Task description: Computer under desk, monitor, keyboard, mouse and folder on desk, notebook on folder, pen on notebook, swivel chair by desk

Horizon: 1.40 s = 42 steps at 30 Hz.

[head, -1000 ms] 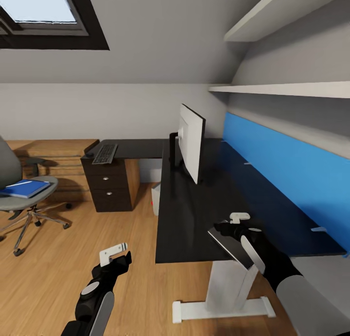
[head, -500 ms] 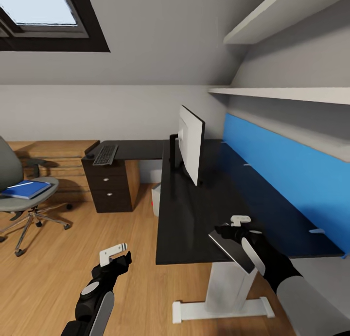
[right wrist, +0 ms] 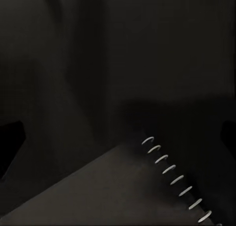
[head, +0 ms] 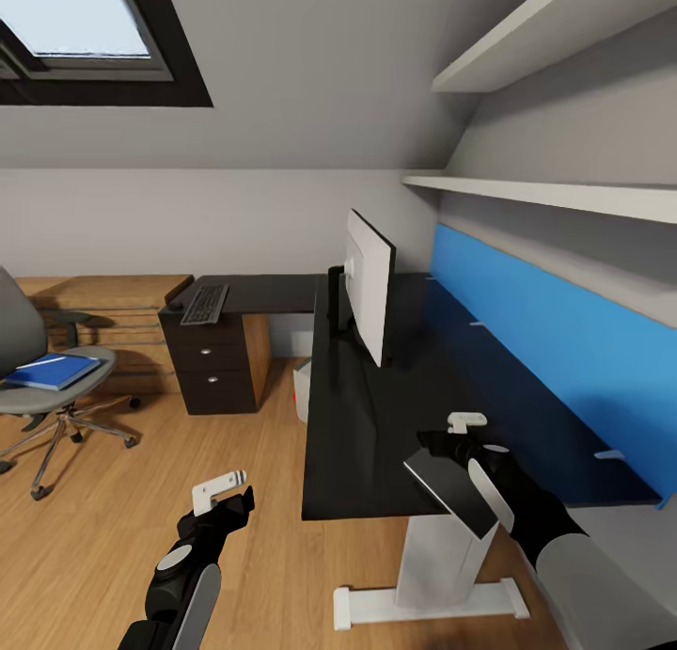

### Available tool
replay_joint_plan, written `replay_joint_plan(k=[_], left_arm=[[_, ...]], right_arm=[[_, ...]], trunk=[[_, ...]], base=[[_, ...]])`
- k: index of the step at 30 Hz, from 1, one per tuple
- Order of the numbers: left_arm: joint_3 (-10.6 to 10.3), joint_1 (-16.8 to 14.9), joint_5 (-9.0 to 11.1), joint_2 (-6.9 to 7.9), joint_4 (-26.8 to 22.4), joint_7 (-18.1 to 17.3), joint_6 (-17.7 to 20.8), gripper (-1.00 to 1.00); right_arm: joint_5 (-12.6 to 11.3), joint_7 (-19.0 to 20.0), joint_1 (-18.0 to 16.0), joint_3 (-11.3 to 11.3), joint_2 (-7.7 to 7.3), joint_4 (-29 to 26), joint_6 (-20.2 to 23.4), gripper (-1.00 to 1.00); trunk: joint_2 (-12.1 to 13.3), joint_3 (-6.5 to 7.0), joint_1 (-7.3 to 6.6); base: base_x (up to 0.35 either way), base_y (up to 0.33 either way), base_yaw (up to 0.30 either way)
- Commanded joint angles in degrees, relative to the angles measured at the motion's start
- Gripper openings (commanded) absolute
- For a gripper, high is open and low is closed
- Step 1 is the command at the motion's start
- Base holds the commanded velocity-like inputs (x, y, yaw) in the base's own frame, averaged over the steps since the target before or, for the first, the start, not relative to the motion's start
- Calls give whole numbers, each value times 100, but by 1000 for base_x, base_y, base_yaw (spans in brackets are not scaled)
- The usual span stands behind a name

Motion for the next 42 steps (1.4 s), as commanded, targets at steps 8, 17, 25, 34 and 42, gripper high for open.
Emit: replay_joint_plan(k=[8,17,25,34,42], left_arm=[[-4,-4,66,1,-2,57,12,100],[3,-4,58,1,-2,58,10,100],[22,-4,65,9,5,60,10,100],[32,-4,66,10,7,58,10,100],[32,-4,75,10,7,56,10,100]], right_arm=[[-18,-3,-4,21,-7,-15,-53,100],[-44,-41,354,3,-63,-977,119,100],[-633,-388,1129,-404,-84,-2513,592,100],[-2421,-433,1458,-1411,-130,-2812,1281,100],[-3004,-425,1543,-1787,-127,-2822,1289,100]], trunk=[[319,138,-177],[399,174,-220],[399,174,-220],[399,178,-220],[399,190,-220]], base=[[0,0,0],[0,0,0],[-171,0,0],[-332,0,-13],[-332,0,-94]])
